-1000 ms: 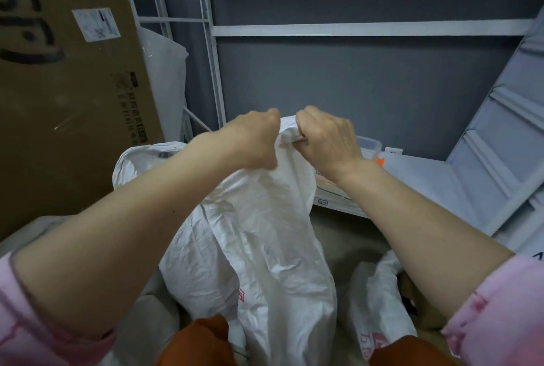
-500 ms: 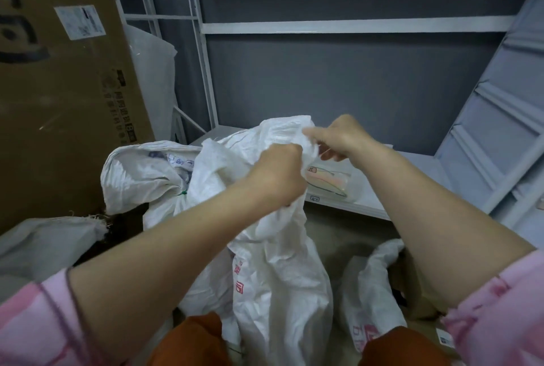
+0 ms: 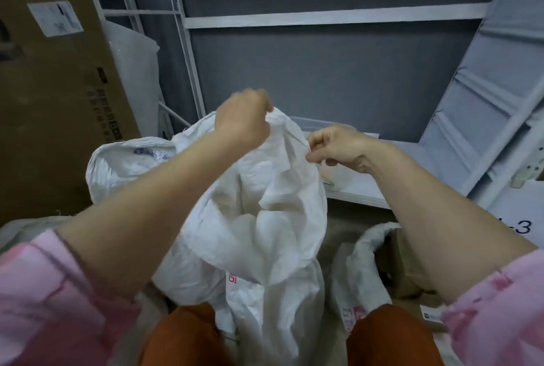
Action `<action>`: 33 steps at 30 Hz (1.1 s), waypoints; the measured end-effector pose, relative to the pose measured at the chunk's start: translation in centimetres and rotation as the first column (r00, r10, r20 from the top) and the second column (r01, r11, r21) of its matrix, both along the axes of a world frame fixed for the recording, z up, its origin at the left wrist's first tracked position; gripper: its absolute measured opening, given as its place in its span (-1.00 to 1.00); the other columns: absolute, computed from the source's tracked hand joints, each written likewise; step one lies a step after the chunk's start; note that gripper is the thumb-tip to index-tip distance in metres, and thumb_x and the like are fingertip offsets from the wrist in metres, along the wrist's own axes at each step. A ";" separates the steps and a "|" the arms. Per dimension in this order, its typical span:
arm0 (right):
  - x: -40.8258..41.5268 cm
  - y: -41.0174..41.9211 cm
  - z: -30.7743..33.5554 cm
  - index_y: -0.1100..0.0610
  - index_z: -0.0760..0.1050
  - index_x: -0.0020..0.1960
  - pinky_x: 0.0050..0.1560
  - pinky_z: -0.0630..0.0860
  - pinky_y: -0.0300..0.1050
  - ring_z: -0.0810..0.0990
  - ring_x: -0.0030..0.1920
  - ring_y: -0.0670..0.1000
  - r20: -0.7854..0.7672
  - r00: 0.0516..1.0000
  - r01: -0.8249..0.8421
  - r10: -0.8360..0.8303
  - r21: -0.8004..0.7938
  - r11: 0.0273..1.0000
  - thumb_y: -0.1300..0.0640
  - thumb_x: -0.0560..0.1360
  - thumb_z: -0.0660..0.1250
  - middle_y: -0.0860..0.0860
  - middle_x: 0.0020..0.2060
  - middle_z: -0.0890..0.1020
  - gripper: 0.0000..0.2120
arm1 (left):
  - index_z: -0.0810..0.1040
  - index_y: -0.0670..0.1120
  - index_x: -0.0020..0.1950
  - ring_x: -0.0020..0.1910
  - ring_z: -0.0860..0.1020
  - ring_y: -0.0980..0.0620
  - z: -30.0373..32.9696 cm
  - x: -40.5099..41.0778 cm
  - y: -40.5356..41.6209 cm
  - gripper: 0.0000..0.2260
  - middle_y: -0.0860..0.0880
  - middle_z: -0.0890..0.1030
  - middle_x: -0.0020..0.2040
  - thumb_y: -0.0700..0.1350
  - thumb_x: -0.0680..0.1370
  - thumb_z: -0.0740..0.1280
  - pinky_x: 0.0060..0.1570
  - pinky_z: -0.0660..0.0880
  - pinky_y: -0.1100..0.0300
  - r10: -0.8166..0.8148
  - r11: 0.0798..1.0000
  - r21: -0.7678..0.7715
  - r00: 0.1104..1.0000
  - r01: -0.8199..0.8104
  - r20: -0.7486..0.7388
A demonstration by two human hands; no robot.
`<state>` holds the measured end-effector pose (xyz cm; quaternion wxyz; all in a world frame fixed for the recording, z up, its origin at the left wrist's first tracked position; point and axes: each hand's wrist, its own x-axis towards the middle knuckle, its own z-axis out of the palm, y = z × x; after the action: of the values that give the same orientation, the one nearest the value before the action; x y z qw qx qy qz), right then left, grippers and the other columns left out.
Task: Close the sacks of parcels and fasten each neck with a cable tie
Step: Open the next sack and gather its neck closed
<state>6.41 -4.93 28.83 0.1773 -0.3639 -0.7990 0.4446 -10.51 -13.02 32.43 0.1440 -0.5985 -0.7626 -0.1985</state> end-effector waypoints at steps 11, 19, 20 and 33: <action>5.6 0.2 -1.9 0.34 0.60 -0.09 -0.05 0.47 -0.01 0.49 -0.16 0.02 0.376 0.924 -0.129 0.075 0.120 0.984 0.42 0.38 0.39 0.15 -0.22 0.60 -0.89 | 0.52 -0.12 -0.03 -0.17 0.46 -0.02 1.8 1.1 2.4 -0.83 0.01 0.52 -0.17 -0.07 0.49 0.41 -0.16 0.40 0.18 -0.224 0.724 -0.680 0.972 0.118 -0.070; 5.2 -1.9 2.1 0.16 0.68 -0.07 -0.29 0.37 -0.22 0.44 -0.29 -0.08 0.091 0.995 0.041 -0.051 0.100 0.994 0.23 0.44 0.36 0.02 -0.24 0.61 -0.87 | 0.58 -0.14 0.00 -0.33 0.47 0.11 3.0 2.7 1.5 -0.93 -0.03 0.55 -0.20 -0.21 0.56 0.33 -0.30 0.45 0.30 -0.073 0.677 -0.601 0.851 0.426 0.521; 5.1 -2.1 2.8 0.16 0.68 -0.07 -0.27 0.37 -0.22 0.45 -0.28 -0.09 0.046 0.998 0.029 -0.033 0.094 0.995 0.13 0.44 0.40 0.01 -0.22 0.62 -0.86 | 0.58 -0.14 0.06 -0.27 0.51 0.09 3.0 2.8 1.7 -0.89 -0.04 0.57 -0.14 -0.23 0.56 0.31 -0.28 0.48 0.28 -0.061 0.697 -0.577 0.837 0.426 0.544; 5.8 -0.6 3.2 0.09 0.67 -0.32 -0.04 0.26 0.03 0.41 -0.09 0.14 -0.041 0.987 0.149 -0.154 -0.106 0.983 0.33 0.44 0.36 0.21 -0.15 0.56 -0.75 | 0.59 0.02 0.03 -0.24 0.50 0.05 4.9 2.8 -0.7 -0.72 0.12 0.56 -0.14 0.11 0.41 0.46 -0.32 0.42 0.25 -0.106 0.794 -0.585 0.986 0.164 0.132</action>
<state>12.18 -5.57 32.04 0.2111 -0.4211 -0.7407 0.4791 -7.68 -13.76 37.29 -0.1003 -0.6566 -0.7474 0.0127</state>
